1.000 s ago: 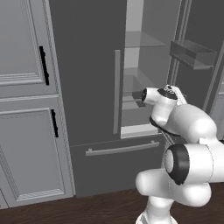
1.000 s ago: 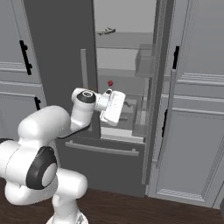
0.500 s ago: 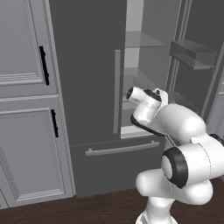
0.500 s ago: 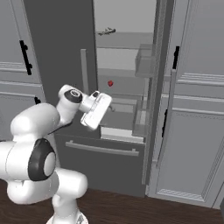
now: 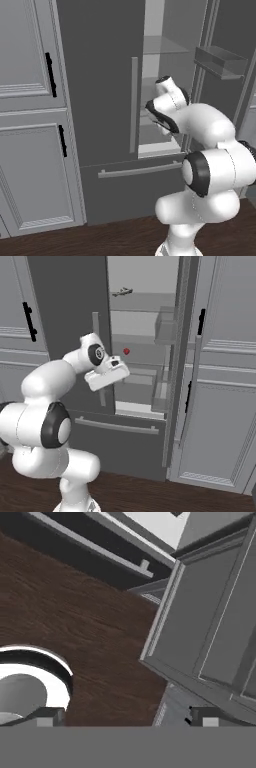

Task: Take the strawberry from the fridge and place it on top of the pancake, located on the dining counter.

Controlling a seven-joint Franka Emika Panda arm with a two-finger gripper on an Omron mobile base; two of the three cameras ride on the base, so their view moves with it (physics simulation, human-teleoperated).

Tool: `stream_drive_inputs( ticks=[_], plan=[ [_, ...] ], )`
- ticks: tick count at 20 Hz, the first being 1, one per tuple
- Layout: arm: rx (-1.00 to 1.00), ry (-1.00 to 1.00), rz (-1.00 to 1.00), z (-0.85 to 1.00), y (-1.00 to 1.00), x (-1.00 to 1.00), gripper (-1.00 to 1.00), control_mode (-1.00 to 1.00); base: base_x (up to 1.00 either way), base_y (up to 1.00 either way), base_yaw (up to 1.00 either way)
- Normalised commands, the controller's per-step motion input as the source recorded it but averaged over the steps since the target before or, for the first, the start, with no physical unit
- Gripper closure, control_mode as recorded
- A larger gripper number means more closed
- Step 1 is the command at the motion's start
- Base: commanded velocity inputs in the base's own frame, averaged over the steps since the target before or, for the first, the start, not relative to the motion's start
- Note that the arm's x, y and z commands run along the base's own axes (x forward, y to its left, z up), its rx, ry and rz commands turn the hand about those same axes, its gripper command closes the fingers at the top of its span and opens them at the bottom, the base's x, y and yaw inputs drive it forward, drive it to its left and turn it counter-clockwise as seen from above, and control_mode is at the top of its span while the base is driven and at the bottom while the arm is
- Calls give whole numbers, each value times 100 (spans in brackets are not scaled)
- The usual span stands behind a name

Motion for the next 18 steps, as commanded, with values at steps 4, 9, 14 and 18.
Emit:
stream_drive_inputs(
  ticks=[4, 9, 14, 18],
  plan=[
    [28, -61, -54, 0, 49, 0, -100, -100, 0, 0, 0],
    [7, -48, -34, -1, 46, -9, -100, -100, 0, 0, 0],
    [1, -41, -17, 6, 28, -9, -100, -100, 0, 0, 0],
    [4, -31, 2, 51, 44, 0, -100, -100, 0, 0, 0]
  ],
)
